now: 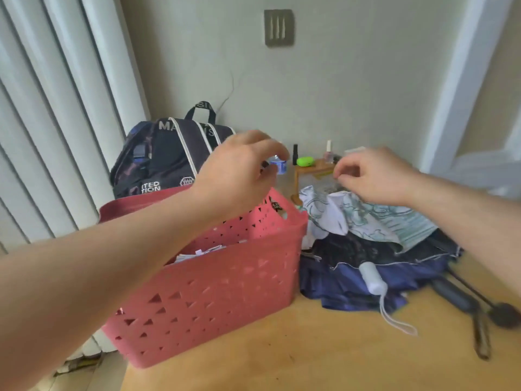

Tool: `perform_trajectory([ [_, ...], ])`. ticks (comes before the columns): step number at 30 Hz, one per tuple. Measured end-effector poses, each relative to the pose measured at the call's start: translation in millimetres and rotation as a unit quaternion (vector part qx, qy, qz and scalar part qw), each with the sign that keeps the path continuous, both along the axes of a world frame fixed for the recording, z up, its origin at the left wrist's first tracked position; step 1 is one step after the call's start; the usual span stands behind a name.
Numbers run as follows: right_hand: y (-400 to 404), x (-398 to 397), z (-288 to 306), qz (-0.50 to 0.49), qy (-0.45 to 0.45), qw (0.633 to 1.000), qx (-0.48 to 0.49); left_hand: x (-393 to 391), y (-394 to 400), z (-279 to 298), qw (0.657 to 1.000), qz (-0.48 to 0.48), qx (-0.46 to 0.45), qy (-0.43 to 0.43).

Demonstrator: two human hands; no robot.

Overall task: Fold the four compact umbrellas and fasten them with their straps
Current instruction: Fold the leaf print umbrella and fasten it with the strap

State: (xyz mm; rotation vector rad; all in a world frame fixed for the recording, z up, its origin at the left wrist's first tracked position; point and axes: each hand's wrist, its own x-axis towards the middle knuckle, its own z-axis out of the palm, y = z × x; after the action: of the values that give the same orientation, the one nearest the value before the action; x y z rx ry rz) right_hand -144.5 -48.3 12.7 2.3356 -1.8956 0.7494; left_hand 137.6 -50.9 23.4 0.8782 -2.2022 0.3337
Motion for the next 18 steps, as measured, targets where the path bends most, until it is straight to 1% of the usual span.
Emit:
perform_trajectory([
  [1,10.9,-19.1,-14.0,-0.019,0.002,1.0,0.011,-24.2,13.8,1.9,0.999,-0.041,-0.03,0.011],
  [2,22.2,-36.2,-27.9,-0.036,0.008,0.999,0.023,-47.0,26.2,-0.4,0.995,-0.082,-0.055,0.002],
  [4,43.4,-67.1,-56.2,-0.073,0.007,0.996,0.048,-86.2,44.0,-17.7,0.986,-0.141,-0.076,-0.051],
  [5,53.0,-80.1,-70.0,-0.089,0.001,0.994,0.06,-102.1,47.9,-31.1,0.984,-0.147,-0.066,-0.08],
  [6,62.0,-90.6,-83.8,-0.104,-0.011,0.992,0.069,-115.3,48.5,-47.4,0.984,-0.14,-0.033,-0.103],
  [7,69.8,-98.6,-96.1,-0.119,-0.033,0.989,0.079,-126.5,46.4,-66.1,0.986,-0.121,0.023,-0.115],
  [8,76.8,-102.9,-107.7,-0.129,-0.066,0.986,0.087,-135.9,42.5,-86.1,0.983,-0.095,0.098,-0.12],
  [10,82.1,-100.0,-130.4,-0.142,-0.143,0.975,0.098,-149.7,34.6,-125.5,0.961,-0.042,0.247,-0.121],
  [12,79.2,-84.8,-152.4,-0.135,-0.196,0.963,0.124,-156.9,33.0,-165.3,0.938,0.002,0.334,-0.094],
  [14,71.4,-63.7,-170.6,-0.133,-0.222,0.955,0.146,-155.5,40.3,-202.8,0.929,0.046,0.367,-0.025],
  [16,62.0,-46.9,-182.4,-0.15,-0.2,0.955,0.158,-150.5,55.1,-232.3,0.934,0.055,0.349,0.056],
  [18,56.4,-35.2,-185.1,-0.185,-0.142,0.956,0.177,-147.2,65.8,-247.7,0.947,0.035,0.296,0.117],
])
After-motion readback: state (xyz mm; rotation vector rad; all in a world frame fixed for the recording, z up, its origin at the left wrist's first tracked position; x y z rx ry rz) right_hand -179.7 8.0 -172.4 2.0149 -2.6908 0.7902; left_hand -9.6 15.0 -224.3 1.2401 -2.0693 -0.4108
